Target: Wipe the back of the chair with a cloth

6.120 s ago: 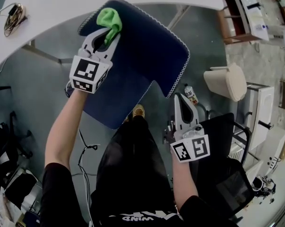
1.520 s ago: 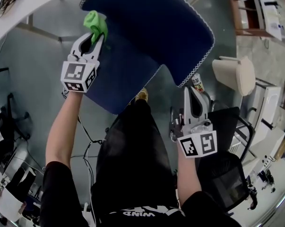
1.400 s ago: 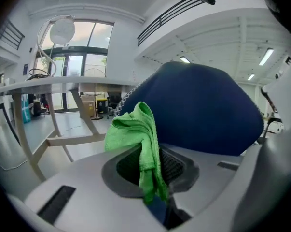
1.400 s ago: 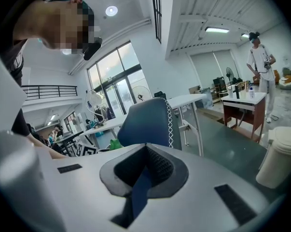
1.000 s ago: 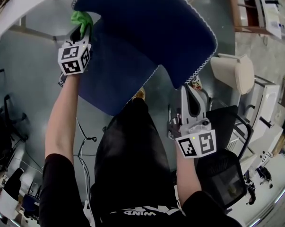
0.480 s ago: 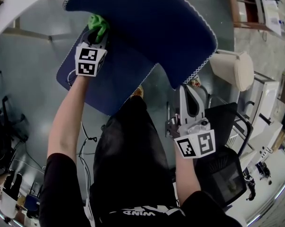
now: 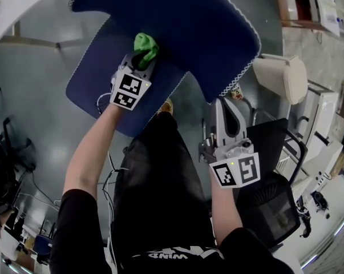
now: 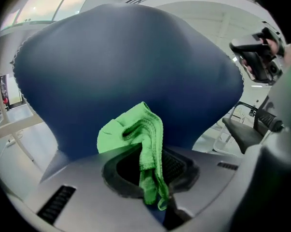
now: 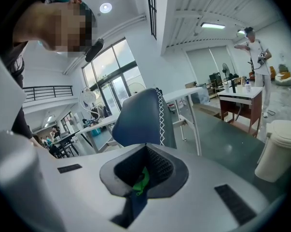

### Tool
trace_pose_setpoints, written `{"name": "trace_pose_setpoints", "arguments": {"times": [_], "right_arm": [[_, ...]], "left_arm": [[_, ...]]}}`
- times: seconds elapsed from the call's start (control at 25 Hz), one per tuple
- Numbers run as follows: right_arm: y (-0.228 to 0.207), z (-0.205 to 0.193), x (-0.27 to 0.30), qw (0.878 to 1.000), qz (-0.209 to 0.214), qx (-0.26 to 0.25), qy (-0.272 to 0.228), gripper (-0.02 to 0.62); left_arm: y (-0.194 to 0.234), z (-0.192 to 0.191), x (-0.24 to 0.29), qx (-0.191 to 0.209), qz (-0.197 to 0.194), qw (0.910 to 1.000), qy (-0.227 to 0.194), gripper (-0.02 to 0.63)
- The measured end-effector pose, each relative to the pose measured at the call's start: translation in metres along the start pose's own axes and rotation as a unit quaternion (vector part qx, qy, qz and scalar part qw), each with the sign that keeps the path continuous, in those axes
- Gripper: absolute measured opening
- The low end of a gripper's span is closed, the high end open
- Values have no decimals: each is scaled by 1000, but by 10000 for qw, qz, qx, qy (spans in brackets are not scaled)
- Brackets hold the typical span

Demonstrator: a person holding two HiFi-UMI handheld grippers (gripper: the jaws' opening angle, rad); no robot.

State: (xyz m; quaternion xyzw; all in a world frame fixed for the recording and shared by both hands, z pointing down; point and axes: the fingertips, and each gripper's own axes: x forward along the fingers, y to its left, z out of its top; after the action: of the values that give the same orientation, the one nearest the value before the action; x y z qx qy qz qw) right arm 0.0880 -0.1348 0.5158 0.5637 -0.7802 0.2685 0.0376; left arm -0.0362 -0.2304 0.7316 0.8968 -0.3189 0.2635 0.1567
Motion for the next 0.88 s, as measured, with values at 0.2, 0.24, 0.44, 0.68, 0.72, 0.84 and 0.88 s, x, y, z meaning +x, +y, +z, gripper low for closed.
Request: {"name": "trace_pose_setpoints", "arguments": {"times": [0.2,0.24,0.44,0.68,0.72,0.84,0.88], "right_arm": [[2,-2,-3,10000,-2,23,-27,-3],[2,-3,-4,10000,-8,35,-29,-3],[0,-8,-5,10000,-44,67,-25,-3],[2,-8,-11,9999,-44,94,-63,-3],[3,-8,-12,9999,-46,96,-84,-3],[3,-8,-18,9998,-71,95,-148,-3],[3,-7,-20,9998,-76,93,-166,-3]], "left_arm": [[-57,-8,7,31,-522,9986,48,63],[-69,-10,9,45,-648,9979,58,63],[-127,-12,12,235,-1491,9885,101,63],[-131,-13,-2,-98,-1536,9880,116,63],[-122,-13,-8,-222,-1405,9898,109,63],[-93,-12,-31,-591,-896,9942,51,63],[-84,-11,-38,-685,-726,9950,28,63]]}}
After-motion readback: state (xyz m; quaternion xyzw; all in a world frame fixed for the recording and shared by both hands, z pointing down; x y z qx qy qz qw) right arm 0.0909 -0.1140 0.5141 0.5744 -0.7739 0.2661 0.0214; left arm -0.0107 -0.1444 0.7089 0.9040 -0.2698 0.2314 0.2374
